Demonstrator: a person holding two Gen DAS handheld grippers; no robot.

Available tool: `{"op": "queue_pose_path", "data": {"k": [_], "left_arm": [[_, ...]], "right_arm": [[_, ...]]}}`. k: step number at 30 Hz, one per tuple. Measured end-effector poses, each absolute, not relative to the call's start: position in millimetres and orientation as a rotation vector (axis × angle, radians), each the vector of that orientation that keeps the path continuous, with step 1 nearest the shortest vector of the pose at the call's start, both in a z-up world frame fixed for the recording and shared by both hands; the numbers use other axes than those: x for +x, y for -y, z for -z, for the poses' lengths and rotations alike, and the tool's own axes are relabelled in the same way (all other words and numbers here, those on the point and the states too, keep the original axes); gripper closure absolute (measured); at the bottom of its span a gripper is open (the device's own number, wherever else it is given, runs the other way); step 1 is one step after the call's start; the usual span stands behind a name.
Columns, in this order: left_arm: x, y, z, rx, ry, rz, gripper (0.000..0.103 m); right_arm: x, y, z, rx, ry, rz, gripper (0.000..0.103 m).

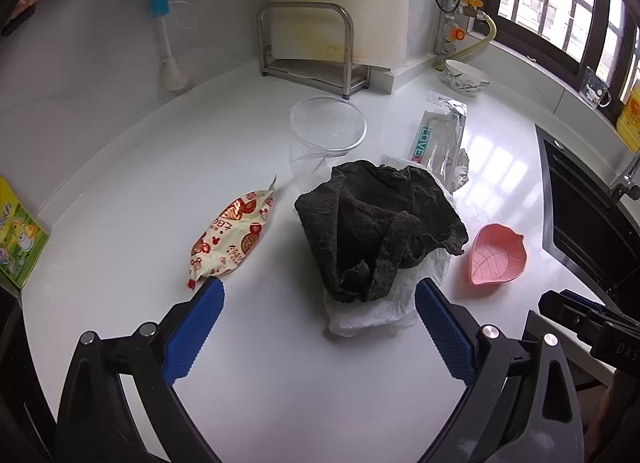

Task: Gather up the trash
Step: 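Grasp the dark cloth with the left tool while the right tool grasps the pink dish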

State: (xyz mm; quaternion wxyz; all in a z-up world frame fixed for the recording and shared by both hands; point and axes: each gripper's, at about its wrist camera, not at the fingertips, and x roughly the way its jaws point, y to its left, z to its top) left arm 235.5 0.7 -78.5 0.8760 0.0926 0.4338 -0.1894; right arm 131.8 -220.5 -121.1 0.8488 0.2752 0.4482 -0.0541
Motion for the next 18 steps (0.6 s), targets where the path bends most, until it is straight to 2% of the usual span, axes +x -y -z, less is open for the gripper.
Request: {"op": "queue_pose_path", "data": {"k": [18], "left_arm": [[256.2, 24.3, 105.3, 0.234, -0.908, 0.522, 0.009]], "right_arm": [[165.0, 225.8, 148.5, 0.586, -0.963, 0.28, 0.035]]}}
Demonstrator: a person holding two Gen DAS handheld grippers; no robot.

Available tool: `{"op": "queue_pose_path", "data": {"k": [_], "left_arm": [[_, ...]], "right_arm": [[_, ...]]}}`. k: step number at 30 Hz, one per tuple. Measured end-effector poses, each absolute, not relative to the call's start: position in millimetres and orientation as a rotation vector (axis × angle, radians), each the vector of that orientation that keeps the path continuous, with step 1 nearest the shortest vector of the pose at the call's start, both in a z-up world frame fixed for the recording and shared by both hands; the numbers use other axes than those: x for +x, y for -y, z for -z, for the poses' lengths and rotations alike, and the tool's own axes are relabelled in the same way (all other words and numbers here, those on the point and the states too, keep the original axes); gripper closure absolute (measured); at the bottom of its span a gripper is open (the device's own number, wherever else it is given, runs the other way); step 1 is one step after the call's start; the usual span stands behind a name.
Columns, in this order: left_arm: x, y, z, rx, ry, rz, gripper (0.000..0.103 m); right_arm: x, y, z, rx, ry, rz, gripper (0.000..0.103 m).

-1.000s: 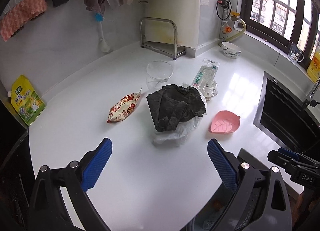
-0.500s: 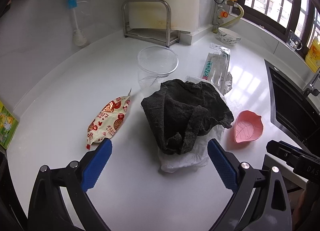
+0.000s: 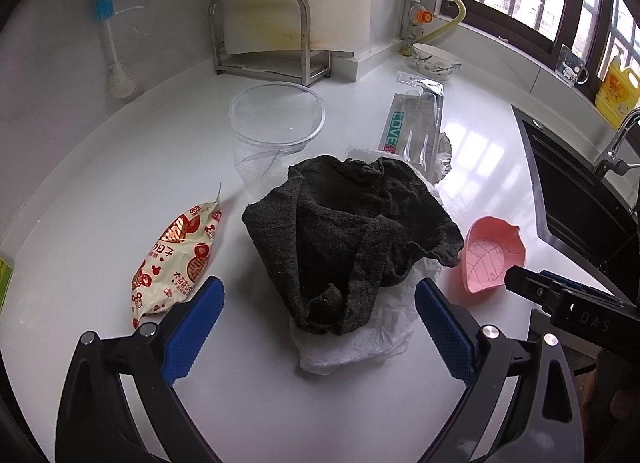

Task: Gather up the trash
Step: 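Grasp the dark cloth with the left tool while the right tool grasps the pink dish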

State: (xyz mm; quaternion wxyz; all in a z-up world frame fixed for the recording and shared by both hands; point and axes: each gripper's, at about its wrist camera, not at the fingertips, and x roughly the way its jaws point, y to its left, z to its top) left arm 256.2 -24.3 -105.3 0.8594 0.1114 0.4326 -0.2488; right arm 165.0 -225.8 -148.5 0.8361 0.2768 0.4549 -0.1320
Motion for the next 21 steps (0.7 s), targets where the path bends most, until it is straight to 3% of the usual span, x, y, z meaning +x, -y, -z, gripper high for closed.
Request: {"op": "queue_pose_path", "data": {"k": [21], "left_arm": [[267.7, 39.5, 131.1, 0.252, -0.894, 0.558, 0.012]], "right_arm": [[176.4, 224.3, 152.9, 0.527, -0.94, 0.321, 0.035]]}}
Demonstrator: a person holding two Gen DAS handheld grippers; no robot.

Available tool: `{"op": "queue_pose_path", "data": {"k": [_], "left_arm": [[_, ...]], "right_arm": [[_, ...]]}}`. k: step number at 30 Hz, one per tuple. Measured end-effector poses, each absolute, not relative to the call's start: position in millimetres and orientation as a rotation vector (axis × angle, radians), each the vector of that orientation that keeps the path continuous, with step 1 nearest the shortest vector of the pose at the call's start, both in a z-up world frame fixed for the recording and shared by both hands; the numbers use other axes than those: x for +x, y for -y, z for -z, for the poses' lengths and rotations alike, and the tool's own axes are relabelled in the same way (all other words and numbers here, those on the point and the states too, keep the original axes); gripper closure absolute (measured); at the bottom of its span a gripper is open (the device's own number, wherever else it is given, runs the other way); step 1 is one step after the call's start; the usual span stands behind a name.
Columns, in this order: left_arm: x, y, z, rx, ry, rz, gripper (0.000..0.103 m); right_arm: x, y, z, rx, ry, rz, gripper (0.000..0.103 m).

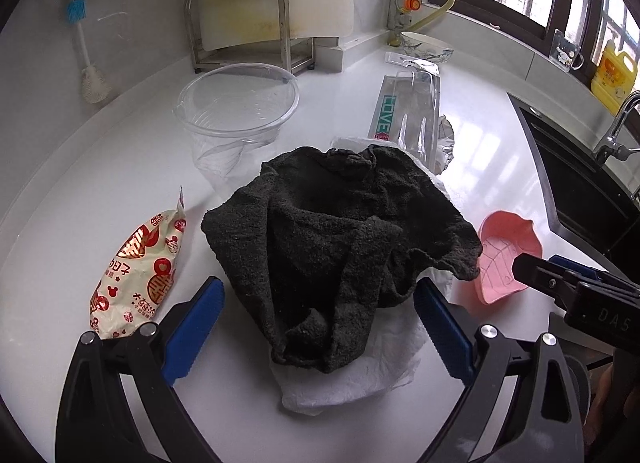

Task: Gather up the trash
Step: 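Grasp the dark cloth with the left tool while the right tool grasps the pink dish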

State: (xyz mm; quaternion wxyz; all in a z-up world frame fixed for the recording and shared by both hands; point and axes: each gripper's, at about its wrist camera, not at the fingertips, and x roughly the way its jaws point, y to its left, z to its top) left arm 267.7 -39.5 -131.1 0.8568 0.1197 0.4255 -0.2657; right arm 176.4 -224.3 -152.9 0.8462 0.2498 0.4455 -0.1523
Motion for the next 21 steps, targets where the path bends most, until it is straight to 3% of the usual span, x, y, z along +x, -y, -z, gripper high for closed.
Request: {"op": "queue_pose_path", "data": {"k": [9, 11, 15, 18, 21], "left_arm": [[265.3, 43.4, 136.2, 0.292, -0.854, 0.556, 0.038], [264.7, 43.1, 136.3, 0.291, -0.856, 0.566, 0.053], [261.4, 44.8, 134.4, 0.297, -0.85, 0.582, 0.064], [258.6, 44.0, 132.5, 0.301, -0.847, 0.586, 0.071], [257.5, 40.8, 129.4, 0.288, -0.857, 0.596, 0.078]], "right_arm": [[184.6, 219.5, 155.3, 0.506, -0.936, 0.318, 0.037], [187.7, 216.2, 155.0, 0.489, -0.939, 0.307, 0.048], [192.5, 210.4, 155.3, 0.467, -0.945, 0.282, 0.068], [194.1, 208.6, 155.9, 0.464, -0.95, 0.261, 0.094], [193.2, 206.4, 152.3, 0.453, -0.932, 0.245, 0.097]]}}
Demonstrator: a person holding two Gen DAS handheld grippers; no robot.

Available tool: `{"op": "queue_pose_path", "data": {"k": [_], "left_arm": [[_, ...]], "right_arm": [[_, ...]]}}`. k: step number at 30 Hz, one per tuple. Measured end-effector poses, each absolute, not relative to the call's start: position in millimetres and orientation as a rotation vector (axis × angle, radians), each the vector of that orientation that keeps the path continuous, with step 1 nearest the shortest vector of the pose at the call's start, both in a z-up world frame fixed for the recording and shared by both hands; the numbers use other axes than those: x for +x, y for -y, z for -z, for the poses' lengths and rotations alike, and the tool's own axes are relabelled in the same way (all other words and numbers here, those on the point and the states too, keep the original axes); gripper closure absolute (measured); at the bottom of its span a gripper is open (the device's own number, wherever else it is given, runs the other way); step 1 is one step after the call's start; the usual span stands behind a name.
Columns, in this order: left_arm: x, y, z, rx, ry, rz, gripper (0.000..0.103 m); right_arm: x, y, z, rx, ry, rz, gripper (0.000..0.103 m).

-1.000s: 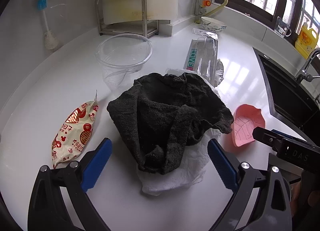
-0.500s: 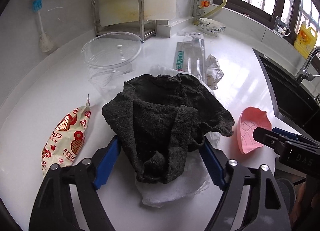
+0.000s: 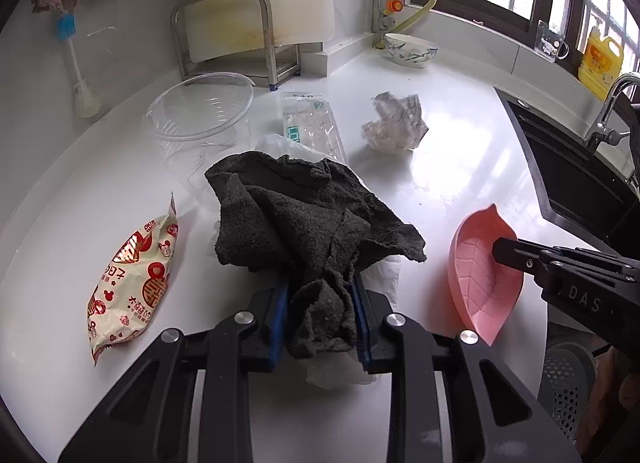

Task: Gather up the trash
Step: 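Grasp the dark cloth with the left tool while the right tool grasps the pink dish, then carry the cloth and pink dish over the bin and release both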

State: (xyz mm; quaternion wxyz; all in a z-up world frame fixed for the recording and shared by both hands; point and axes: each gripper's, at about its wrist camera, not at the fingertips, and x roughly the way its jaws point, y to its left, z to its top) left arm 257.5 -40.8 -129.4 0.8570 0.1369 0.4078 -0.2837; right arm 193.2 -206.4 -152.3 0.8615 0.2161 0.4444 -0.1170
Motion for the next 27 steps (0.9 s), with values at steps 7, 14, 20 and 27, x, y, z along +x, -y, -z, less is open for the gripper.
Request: {"op": "queue_pose_path", "data": {"k": [7, 14, 20, 27], "left_arm": [[247.7, 32.3, 111.3, 0.269, -0.849, 0.611, 0.082], [228.6, 23.9, 89.2, 0.256, -0.833, 0.624, 0.082], [208.7, 17.1, 79.2, 0.25, -0.829, 0.608, 0.082], [181.1, 11.8, 72.7, 0.222, -0.849, 0.573, 0.082]], "right_arm": [[185.9, 206.5, 141.2, 0.464, -0.905, 0.224, 0.098], [170.8, 206.4, 127.3, 0.467, -0.893, 0.204, 0.098], [154.9, 202.4, 118.4, 0.454, -0.899, 0.182, 0.098], [133.4, 194.6, 113.6, 0.434, -0.923, 0.122, 0.098]]}}
